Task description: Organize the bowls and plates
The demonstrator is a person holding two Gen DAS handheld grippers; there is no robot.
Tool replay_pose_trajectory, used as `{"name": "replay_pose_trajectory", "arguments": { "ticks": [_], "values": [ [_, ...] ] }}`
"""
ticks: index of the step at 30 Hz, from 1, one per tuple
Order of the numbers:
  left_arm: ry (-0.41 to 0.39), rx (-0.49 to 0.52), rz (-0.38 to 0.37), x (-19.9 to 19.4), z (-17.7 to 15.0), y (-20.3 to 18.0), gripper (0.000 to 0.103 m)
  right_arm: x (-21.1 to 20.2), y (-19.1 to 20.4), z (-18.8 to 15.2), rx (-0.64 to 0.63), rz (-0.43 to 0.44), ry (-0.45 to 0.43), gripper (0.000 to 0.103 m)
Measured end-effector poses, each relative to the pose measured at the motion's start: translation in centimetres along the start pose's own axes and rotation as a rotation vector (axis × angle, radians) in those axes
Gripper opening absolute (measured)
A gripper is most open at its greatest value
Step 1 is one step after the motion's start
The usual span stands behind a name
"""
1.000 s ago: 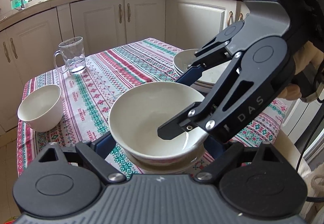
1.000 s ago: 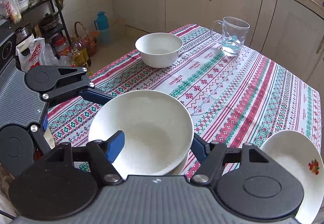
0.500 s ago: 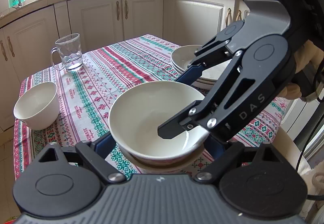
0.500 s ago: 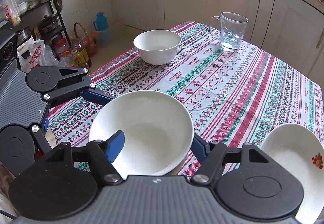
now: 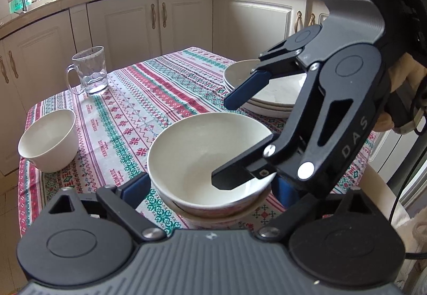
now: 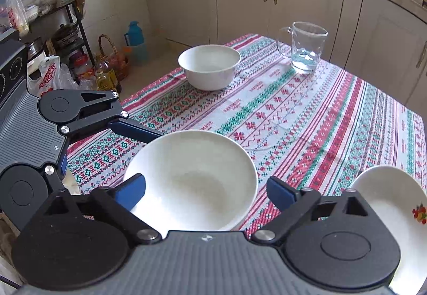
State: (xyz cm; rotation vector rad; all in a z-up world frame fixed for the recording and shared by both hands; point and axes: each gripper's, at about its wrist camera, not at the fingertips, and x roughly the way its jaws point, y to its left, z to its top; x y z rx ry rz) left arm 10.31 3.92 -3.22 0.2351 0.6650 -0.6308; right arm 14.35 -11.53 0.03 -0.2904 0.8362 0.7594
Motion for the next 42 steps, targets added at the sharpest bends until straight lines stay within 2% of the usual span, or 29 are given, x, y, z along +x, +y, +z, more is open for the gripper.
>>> {"name": "replay_pose_trajectory", "arguments": {
  "ticks": [1, 9, 14, 23, 31, 42],
  "values": [
    [0.001, 0.0, -0.004, -0.1, -0.1, 0.0, 0.097, -0.1, 0.1, 0.1, -0.003, -0.007, -0.008, 0.103],
    [-0.01, 0.006, 0.029, -2.1, -1.3, 0.8, 0.097, -0.6, 0.3, 0.7, 0.002, -0.035, -0.014, 0.103],
    [-0.028, -0.019, 0.086, -3.5, -2.2, 2.3, 0.097, -0.4, 0.7, 1.5, -0.007, -0.061, 0.005, 0.103],
    [-0.058, -0.068, 0.211, -4.8, -3.4, 6.5, 0.097, 0.4, 2.7, 4.7, -0.107, -0.115, 0.001, 0.103],
    [-0.068, -0.083, 0.261, -3.9, -3.4, 10.3, 0.098, 2.1, 3.5, 8.9, -0.154, -0.124, -0.024, 0.103],
    [-0.077, -0.1, 0.296, -0.5, -2.5, 15.0, 0.098, 6.0, 1.8, 14.6, -0.115, -0.088, 0.004, 0.103]
  ]
}}
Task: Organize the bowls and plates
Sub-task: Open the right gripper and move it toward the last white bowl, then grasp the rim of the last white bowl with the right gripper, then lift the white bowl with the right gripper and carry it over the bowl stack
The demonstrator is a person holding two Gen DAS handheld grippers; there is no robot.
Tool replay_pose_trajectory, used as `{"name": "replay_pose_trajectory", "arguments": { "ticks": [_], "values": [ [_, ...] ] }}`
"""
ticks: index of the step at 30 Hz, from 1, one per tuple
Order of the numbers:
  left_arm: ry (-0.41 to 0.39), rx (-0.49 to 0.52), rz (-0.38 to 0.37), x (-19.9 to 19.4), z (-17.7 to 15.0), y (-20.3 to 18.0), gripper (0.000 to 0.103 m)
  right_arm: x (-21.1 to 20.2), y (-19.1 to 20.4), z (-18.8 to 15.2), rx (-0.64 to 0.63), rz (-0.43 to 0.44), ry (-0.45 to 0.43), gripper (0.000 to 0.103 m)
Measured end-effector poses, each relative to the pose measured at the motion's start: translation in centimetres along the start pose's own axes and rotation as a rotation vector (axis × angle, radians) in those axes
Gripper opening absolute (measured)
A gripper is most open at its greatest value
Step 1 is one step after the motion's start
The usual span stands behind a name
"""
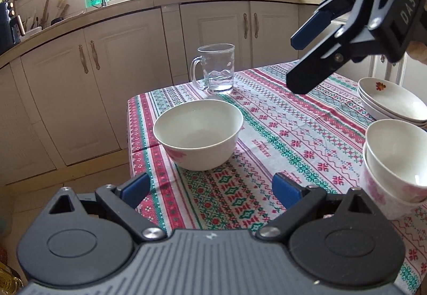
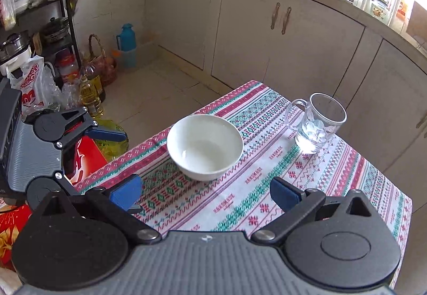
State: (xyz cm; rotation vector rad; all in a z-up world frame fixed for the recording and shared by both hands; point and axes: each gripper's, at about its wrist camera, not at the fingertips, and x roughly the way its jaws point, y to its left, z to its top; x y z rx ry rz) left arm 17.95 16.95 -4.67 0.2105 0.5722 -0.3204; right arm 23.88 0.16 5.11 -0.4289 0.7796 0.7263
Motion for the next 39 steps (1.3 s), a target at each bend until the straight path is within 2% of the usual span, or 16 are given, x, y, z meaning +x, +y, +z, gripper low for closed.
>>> {"name": "replay_pose_trajectory", "arguments": {
  "ticks": [8, 18, 20, 27, 35, 39],
  "values": [
    [-0.002, 0.012, -0.003, 3.3, 0.7, 1.5, 0.098, 4.7, -1.5, 2.7, -0.002, 0.009, 0.059, 0.103],
    [0.005, 0.018, -0.037, 6.7, 1.1, 2.2, 0.097, 10.1, -2.3, 3.8, -0.009, 0.045, 0.129, 0.1],
    [0.002, 0.025, -0.046, 7.1, 1.1, 2.3, 0.097, 11.0, -2.5, 4.0, -0.002, 0.059, 0.141, 0.094],
    [-0.028, 0.028, -0.069, 7.4, 1.3, 2.8, 0.097, 13.5, -3.4, 4.1, 0.021, 0.093, 0.171, 0.088],
    [-0.035, 0.04, -0.094, 7.8, 1.3, 2.9, 0.096, 14.9, -3.8, 4.3, 0.034, 0.127, 0.183, 0.075],
    [-0.041, 0.037, -0.104, 7.9, 1.3, 3.1, 0.095, 15.2, -3.8, 4.2, 0.039, 0.135, 0.192, 0.074]
  ]
}}
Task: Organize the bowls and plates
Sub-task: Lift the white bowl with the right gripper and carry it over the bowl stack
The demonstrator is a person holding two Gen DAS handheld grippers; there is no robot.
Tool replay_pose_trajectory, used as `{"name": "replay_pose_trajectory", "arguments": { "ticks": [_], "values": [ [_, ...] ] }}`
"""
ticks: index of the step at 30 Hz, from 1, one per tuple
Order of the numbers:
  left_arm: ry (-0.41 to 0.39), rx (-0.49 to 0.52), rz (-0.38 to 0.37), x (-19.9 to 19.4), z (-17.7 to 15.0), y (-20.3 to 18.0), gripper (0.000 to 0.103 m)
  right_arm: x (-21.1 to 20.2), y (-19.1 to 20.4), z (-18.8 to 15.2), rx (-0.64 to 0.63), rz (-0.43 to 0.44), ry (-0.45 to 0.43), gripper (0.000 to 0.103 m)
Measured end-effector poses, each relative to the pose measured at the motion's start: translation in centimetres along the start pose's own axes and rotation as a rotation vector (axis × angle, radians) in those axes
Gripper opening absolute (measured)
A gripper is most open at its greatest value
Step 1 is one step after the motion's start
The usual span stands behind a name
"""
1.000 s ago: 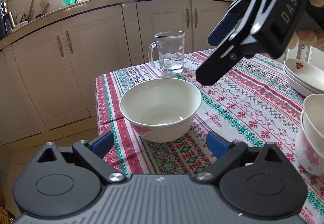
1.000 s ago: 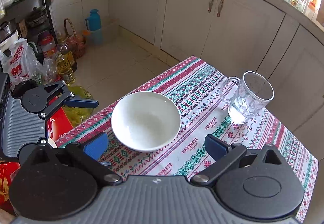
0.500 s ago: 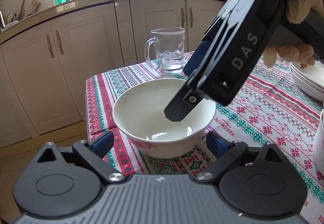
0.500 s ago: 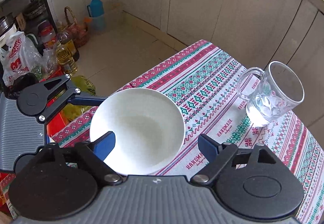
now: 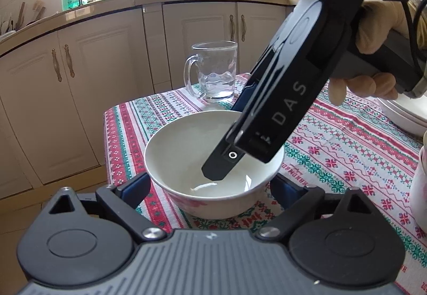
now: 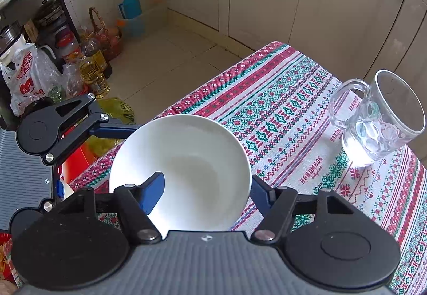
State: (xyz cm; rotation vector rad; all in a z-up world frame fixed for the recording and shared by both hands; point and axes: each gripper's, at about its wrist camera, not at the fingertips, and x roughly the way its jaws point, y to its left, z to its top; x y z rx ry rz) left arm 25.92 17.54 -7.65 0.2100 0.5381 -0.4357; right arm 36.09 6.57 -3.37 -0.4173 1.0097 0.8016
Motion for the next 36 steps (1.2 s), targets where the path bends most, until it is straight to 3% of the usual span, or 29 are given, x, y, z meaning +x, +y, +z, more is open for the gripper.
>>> {"name": "replay_pose_trajectory", "arguments": {
  "ticks": [20, 36],
  "values": [
    [-0.002, -0.012, -0.014, -0.7, 0.4, -0.3, 0.095, -0.4, 0.2, -0.3, 0.024, 0.024, -0.003, 0.072],
    [-0.032, 0.017, -0.013, -6.5, 2.4, -3.9, 0.095, -6.2, 2.6, -2.9, 0.021, 0.04, -0.054, 0.072]
  ]
}}
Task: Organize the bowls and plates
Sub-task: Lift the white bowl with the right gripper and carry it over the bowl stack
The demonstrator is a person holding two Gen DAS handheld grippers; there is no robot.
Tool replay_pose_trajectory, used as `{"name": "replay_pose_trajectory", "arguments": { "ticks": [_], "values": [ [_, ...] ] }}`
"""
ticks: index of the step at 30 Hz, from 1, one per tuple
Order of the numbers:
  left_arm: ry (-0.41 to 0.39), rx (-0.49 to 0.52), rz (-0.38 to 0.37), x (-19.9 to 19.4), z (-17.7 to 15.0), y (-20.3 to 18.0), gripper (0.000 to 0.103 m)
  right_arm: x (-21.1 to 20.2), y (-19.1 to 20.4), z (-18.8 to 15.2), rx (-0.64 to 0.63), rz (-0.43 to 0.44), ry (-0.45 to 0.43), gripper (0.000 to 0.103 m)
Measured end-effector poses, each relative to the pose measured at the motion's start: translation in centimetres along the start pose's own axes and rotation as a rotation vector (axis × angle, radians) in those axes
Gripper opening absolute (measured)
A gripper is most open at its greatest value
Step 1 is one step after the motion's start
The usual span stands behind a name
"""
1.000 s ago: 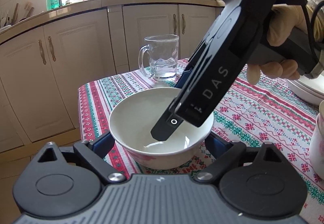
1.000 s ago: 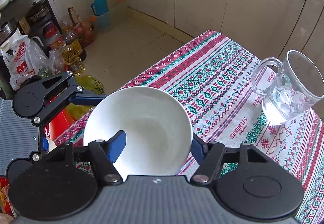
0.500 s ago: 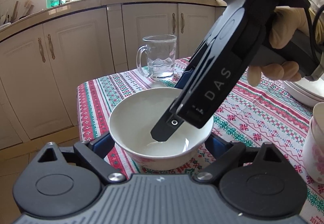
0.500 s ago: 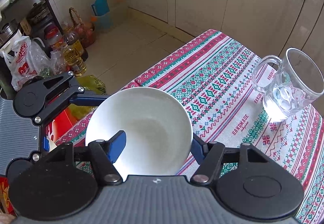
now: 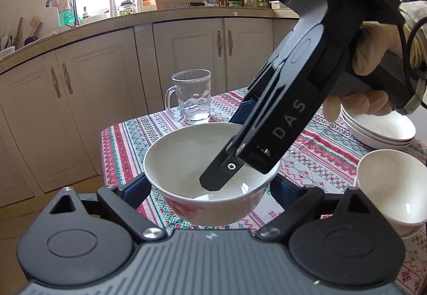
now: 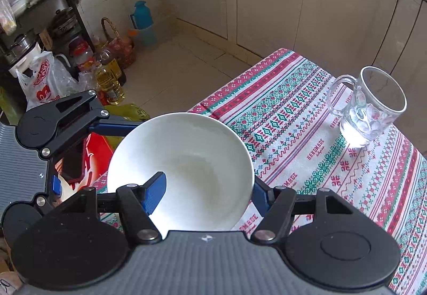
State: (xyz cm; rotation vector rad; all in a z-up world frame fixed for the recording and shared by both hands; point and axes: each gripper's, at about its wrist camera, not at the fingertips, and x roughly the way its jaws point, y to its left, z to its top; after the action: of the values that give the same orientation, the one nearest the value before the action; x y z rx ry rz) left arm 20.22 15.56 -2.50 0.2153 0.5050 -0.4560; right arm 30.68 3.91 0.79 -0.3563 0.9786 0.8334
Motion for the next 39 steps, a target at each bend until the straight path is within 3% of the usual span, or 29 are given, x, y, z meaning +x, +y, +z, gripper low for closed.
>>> {"name": "replay_pose_trajectory", "arguments": {
  "ticks": [19, 39],
  "values": [
    [-0.027, 0.059, -0.049, -5.4, 2.5, -7.4, 0.095, -10.1, 2.8, -6.7, 0.016, -0.026, -0.122, 0.072],
    [0.005, 0.047, -0.151, -4.7, 2.1, -13.4, 0.095, -14.5, 2.1, -14.9, 0.096, -0.077, -0.148, 0.073]
  ]
}}
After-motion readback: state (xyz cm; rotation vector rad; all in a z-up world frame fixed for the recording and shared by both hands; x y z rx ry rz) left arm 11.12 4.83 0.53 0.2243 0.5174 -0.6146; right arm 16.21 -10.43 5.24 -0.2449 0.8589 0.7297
